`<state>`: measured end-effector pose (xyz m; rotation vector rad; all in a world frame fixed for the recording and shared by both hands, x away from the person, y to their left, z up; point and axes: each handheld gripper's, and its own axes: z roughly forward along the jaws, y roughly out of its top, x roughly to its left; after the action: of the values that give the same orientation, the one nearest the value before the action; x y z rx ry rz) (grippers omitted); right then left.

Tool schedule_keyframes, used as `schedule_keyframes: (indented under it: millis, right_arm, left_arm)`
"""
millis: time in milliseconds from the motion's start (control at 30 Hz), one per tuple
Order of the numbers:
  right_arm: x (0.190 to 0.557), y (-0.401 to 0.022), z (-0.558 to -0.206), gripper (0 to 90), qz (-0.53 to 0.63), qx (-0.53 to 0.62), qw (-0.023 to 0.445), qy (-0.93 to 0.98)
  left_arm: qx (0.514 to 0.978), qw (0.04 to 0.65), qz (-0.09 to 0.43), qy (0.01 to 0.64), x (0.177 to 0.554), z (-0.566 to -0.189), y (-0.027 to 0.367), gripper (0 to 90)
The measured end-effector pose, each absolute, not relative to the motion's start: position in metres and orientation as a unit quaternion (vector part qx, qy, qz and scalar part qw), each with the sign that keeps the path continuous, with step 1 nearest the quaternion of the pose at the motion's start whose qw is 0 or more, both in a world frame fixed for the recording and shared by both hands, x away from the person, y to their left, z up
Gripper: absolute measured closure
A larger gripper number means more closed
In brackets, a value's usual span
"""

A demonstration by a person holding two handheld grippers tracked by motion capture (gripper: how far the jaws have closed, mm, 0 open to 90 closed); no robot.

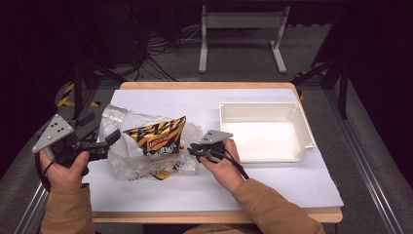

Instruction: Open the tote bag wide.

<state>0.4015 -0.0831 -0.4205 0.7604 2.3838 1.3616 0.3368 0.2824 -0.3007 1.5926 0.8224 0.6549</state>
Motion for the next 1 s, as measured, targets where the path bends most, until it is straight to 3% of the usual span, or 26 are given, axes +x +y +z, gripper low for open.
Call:
schedule_keyframes:
  millis: [367,500,633,733,833,1000]
  right_arm:
    - [0.401,-0.085,-0.418,76.3,0.473,0.263,0.149,0.827]
    - [0.401,-0.085,-0.418,76.0,0.474,0.261,0.149,0.828]
    - [0.401,-0.085,-0.418,76.0,0.473,0.26,0.15,0.828]
    - [0.4,-0.085,-0.417,76.1,0.473,0.26,0.151,0.828]
    - [0.4,-0.085,-0.418,76.2,0.473,0.26,0.151,0.828]
    - [0.4,-0.085,-0.418,76.2,0.474,0.26,0.151,0.828]
  left_arm:
    - [0.692,0.575,0.282,0.334,0.348,-0.288,0.27,9.8]
    - [0.699,0.568,0.29,0.324,0.351,-0.286,0.268,25.8]
    - [0.702,0.558,0.298,0.326,0.35,-0.291,0.272,66.0]
    - [0.701,0.555,0.294,0.34,0.351,-0.298,0.278,82.4]
    - [0.702,0.551,0.291,0.344,0.351,-0.302,0.283,89.5]
    - [0.715,0.537,0.28,0.351,0.351,-0.316,0.282,89.9]
